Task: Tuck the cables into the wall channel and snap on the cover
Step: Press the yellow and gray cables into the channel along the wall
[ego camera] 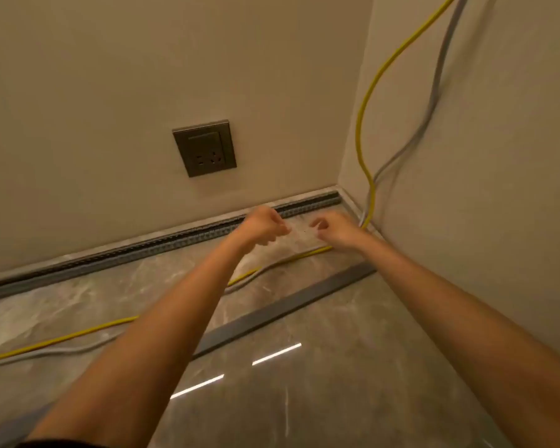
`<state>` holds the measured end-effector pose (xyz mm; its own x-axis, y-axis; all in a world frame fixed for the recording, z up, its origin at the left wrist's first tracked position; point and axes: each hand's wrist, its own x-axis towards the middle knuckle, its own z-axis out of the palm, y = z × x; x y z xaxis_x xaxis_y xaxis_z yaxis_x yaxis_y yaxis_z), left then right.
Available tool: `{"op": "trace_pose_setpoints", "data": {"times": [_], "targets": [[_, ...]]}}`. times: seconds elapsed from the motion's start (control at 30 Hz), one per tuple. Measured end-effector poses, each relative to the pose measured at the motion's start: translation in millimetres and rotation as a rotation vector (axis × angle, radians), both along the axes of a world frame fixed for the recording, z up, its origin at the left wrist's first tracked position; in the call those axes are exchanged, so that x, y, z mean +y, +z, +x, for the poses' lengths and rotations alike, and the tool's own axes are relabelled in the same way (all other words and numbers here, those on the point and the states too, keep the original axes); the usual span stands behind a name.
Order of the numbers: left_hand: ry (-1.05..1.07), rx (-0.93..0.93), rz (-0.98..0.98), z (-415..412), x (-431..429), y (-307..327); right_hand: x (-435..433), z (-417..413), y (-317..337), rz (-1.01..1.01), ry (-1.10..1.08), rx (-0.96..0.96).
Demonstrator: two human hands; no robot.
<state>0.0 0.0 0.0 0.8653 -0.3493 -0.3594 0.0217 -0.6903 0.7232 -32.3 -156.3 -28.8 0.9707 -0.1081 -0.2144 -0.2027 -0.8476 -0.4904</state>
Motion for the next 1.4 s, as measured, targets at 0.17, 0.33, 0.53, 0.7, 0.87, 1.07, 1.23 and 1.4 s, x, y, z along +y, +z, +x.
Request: {"op": "trace_pose_setpoints", "data": {"times": [0.17, 0.33, 0.53, 0.7, 0.87, 1.07, 1.23, 1.4], "targets": [[-0.241, -0.047, 0.380, -5.0, -16.5, -33.2, -18.3, 5.1, -16.5, -0.303, 0.155, 0.130], [-0.353, -0.141, 0.487, 1.5, -20.2, -55.5, -33.5, 15.9, -20.9, -0.588, 0.323, 0.172], [-0.232, -0.159, 0.343, 33.1, -10.1, -49.5, -50.4, 40.9, -10.8, -0.604, 0.411, 0.284], [0.045, -0.259, 0.070, 67.1, 0.5, -35.9, -60.2, 69.2, 3.1, -0.511, 0.377, 0.302], [0.162, -0.435, 0.065, 86.8, 1.4, -30.8, -65.3, 90.5, 17.8, -0.844, 0.374, 0.205], [0.097, -0.405, 0.154, 98.9, 2.2, -57.1, -64.8, 104.1, 17.3, -0.870, 0.299, 0.258], [0.024, -0.453, 0.206, 99.3, 7.4, -65.7, -63.0, 106.4, 3.7, -0.933, 0.266, 0.145], [-0.074, -0.462, 0.263, 92.4, 12.0, -68.6, -61.4, 111.6, 3.2, -0.774, 0.241, 0.326]]}}
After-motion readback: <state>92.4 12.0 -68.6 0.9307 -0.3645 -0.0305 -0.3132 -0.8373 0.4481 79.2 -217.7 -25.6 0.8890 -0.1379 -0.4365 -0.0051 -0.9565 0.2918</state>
